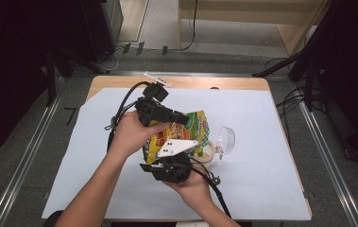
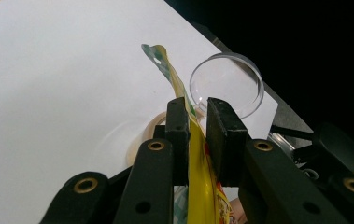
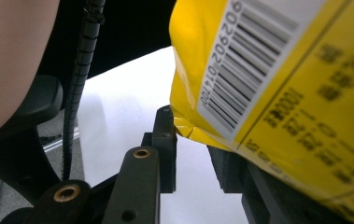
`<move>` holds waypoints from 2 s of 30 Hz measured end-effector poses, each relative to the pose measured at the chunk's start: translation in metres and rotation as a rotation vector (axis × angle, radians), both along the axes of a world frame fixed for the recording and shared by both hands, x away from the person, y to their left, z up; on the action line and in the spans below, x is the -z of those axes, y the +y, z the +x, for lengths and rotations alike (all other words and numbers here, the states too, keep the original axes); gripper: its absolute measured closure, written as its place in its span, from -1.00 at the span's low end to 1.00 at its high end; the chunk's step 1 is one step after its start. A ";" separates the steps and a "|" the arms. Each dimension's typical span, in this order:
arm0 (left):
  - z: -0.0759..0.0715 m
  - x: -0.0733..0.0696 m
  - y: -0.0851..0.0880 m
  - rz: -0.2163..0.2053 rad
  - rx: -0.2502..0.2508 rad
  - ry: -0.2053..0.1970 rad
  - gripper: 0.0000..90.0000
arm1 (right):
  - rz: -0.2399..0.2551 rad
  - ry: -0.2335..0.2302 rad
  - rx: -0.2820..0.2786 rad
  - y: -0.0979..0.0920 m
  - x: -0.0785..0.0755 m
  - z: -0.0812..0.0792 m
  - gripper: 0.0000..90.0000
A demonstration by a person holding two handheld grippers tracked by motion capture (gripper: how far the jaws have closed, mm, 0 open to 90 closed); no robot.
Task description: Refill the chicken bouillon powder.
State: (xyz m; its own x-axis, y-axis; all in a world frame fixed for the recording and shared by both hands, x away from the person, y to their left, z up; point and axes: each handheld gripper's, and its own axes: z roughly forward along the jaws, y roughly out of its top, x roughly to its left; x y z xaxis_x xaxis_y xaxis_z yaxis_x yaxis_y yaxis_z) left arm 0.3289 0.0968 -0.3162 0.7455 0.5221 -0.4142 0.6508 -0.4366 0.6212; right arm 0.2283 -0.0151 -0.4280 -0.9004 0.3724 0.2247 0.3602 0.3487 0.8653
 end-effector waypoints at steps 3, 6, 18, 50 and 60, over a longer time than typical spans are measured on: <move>0.001 0.001 0.001 -0.002 0.000 0.006 0.76 | 0.007 0.006 -0.002 0.001 -0.001 0.000 0.65; 0.002 0.002 0.000 -0.004 0.007 0.012 0.76 | 0.000 0.004 -0.002 0.000 0.000 0.000 0.65; 0.002 0.002 0.000 0.001 0.014 0.017 0.78 | 0.011 0.011 0.000 0.000 0.001 -0.002 0.65; 0.013 0.000 -0.007 0.028 0.027 0.070 0.80 | 0.011 0.025 0.005 -0.001 -0.002 0.003 0.67; 0.013 -0.002 -0.010 0.045 0.022 0.059 0.80 | 0.017 0.018 0.024 -0.003 -0.004 0.003 0.63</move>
State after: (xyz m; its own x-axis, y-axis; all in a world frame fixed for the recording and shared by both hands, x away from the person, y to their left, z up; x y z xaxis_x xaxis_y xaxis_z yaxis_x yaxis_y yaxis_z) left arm 0.3420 0.0867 -0.3144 0.7320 0.5245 -0.4348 0.6758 -0.4778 0.5613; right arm 0.2309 -0.0181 -0.4245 -0.8870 0.3900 0.2472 0.3838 0.3253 0.8642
